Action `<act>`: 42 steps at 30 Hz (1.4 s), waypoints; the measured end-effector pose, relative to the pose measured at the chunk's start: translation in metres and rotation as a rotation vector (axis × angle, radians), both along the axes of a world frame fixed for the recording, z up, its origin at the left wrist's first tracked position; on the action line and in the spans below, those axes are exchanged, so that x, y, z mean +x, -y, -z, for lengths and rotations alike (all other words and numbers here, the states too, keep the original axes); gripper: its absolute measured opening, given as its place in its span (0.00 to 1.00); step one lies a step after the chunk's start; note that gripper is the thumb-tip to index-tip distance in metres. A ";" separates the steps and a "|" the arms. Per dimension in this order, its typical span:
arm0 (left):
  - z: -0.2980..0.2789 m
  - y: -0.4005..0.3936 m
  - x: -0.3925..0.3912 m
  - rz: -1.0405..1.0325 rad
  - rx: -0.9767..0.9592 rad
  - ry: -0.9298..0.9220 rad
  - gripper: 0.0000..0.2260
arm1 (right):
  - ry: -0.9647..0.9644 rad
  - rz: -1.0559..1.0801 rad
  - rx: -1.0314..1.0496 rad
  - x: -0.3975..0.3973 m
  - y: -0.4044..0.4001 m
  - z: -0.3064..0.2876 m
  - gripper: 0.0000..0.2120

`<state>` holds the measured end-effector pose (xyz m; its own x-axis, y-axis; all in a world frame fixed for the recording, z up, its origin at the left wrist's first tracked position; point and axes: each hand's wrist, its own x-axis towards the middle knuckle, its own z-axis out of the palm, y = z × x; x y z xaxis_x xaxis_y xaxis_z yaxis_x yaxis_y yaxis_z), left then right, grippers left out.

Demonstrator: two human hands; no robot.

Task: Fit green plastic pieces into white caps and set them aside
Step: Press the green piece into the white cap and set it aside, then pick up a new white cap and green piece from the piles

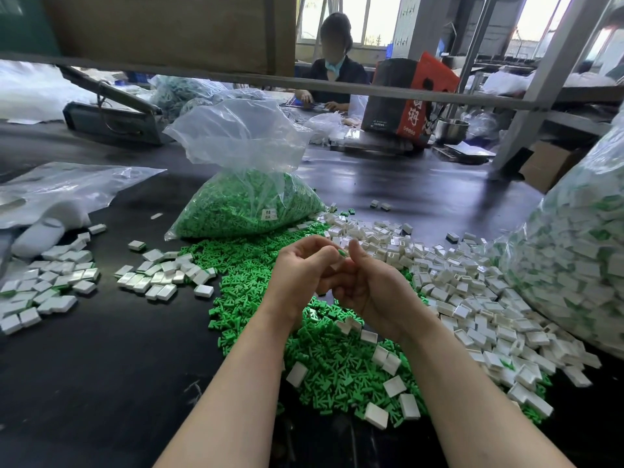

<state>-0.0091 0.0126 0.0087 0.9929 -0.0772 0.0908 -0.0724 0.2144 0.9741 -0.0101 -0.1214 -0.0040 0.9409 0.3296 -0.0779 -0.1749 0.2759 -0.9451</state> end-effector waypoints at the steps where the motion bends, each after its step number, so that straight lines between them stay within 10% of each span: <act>1: 0.000 0.000 0.001 -0.001 0.001 -0.008 0.07 | -0.006 -0.001 0.004 0.000 0.000 0.000 0.27; 12: -0.001 -0.020 0.010 -0.088 0.048 -0.010 0.04 | 0.060 0.136 -0.136 0.001 0.002 -0.002 0.22; 20: 0.011 -0.085 0.015 -0.724 0.839 -0.075 0.05 | 0.206 0.470 -0.301 0.002 0.014 -0.005 0.17; 27: 0.016 -0.101 0.014 -0.896 1.092 -0.277 0.03 | 0.330 0.776 -0.772 0.008 0.026 0.004 0.15; 34: 0.015 -0.097 0.013 -0.870 1.226 -0.252 0.09 | 0.385 0.689 -1.372 0.008 0.031 0.011 0.06; 42: 0.011 -0.059 0.015 -0.637 1.021 0.067 0.04 | 0.459 0.201 -1.485 0.013 0.018 0.018 0.17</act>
